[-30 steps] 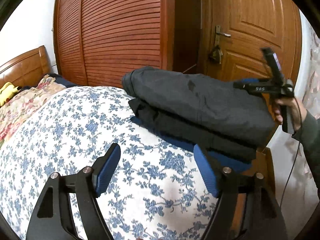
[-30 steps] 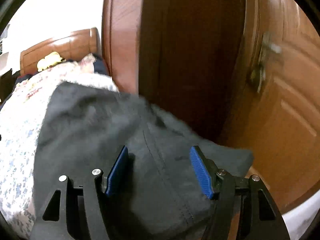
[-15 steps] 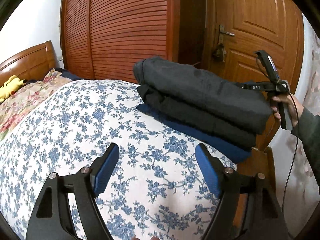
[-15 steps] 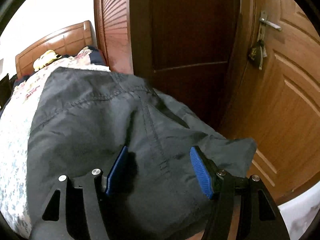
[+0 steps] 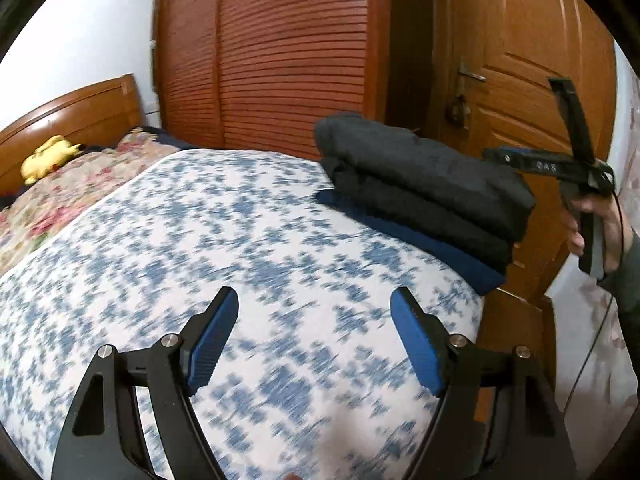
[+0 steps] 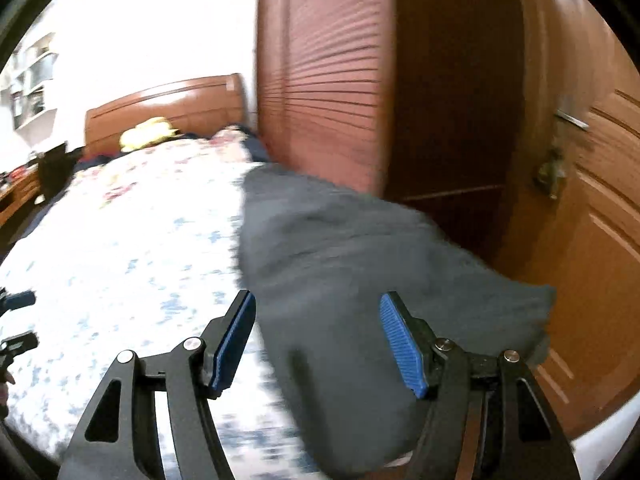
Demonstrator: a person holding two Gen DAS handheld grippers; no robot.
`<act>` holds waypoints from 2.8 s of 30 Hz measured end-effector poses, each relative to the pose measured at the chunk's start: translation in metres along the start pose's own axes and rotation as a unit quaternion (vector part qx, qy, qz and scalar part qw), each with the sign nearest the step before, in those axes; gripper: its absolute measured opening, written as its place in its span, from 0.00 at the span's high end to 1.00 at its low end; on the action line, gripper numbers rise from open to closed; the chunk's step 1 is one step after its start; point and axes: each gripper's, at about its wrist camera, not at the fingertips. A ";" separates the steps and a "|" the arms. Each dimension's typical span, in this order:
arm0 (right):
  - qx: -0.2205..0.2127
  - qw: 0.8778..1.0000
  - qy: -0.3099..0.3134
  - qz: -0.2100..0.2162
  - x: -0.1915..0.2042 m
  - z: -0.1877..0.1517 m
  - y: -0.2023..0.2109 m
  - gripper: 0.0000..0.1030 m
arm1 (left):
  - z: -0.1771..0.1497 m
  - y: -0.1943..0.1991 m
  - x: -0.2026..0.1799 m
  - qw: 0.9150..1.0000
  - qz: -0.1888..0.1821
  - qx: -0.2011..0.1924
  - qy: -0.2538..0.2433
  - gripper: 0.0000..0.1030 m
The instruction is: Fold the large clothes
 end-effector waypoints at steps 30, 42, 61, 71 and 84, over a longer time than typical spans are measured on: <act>0.015 0.971 0.068 0.227 0.315 -0.059 -0.059 0.21 | -0.147 0.168 0.176 0.948 0.268 -0.004 0.174 0.23; -0.050 0.965 0.086 0.244 0.343 -0.051 -0.011 0.21 | -0.161 0.249 0.179 0.922 0.322 -0.064 0.204 0.23; -0.077 0.958 0.092 0.261 0.345 -0.069 0.018 0.21 | -0.166 0.282 0.163 0.910 0.350 -0.094 0.203 0.23; -0.073 0.959 0.088 0.260 0.346 -0.067 0.021 0.21 | -0.166 0.280 0.162 0.911 0.346 -0.093 0.205 0.23; -0.073 0.960 0.082 0.257 0.348 -0.066 0.023 0.21 | -0.166 0.279 0.161 0.911 0.347 -0.095 0.201 0.23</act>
Point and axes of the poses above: each gripper's, at about its wrist camera, not at the fingertips, and y roughly against the way its jaws point, x to its left, z to its top, and after that the axes turned 5 degrees about y, right-handed
